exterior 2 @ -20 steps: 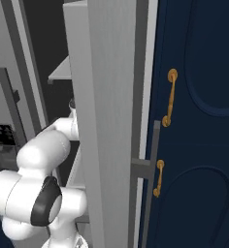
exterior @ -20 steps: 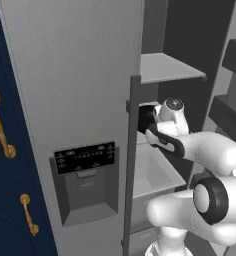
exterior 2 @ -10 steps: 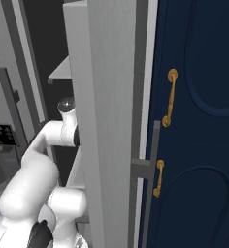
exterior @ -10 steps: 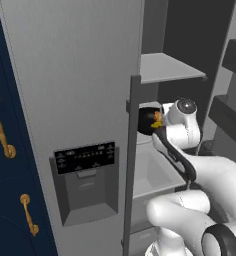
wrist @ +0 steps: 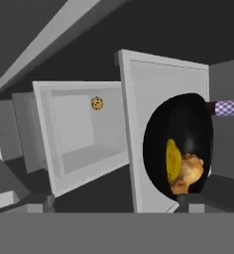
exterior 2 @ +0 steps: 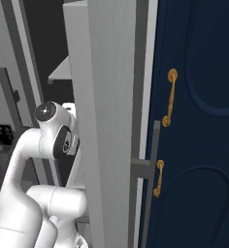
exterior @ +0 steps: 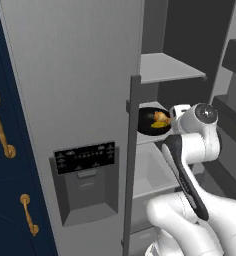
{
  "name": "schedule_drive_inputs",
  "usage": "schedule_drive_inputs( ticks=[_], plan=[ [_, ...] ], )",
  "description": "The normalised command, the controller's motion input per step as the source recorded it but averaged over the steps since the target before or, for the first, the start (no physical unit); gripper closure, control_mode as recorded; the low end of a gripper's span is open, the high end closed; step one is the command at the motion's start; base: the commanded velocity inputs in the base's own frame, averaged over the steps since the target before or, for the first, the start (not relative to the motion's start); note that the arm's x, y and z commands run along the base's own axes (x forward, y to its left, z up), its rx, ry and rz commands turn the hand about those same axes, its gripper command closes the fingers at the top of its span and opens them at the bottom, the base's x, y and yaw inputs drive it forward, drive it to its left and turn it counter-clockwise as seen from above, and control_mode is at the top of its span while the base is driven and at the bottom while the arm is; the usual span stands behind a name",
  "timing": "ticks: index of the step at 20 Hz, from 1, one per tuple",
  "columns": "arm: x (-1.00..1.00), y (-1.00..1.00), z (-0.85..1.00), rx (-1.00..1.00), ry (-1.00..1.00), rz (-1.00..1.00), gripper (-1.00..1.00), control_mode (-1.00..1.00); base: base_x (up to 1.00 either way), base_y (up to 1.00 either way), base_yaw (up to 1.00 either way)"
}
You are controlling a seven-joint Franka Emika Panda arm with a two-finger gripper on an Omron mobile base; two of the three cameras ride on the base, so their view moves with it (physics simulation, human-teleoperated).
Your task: Pick the chicken drumstick and lemon from their plates and place them in the bowl. Then put the bowl in the fridge.
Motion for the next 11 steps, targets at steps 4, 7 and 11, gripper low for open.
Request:
schedule_drive_inputs(
  ticks=[4,7,11],
  plan=[
    [-0.32,0.14,0.91,0.07,0.1,-0.05,-1.0,-1.0,0.0,0.0,0.0],
    [-0.55,0.0,0.75,0.07,0.11,-0.04,-1.0,-1.0,0.0,0.0,0.0],
    [-0.74,0.0,0.45,0.0,0.07,-0.04,-1.0,-1.0,0.0,0.0,0.0]
  ],
)
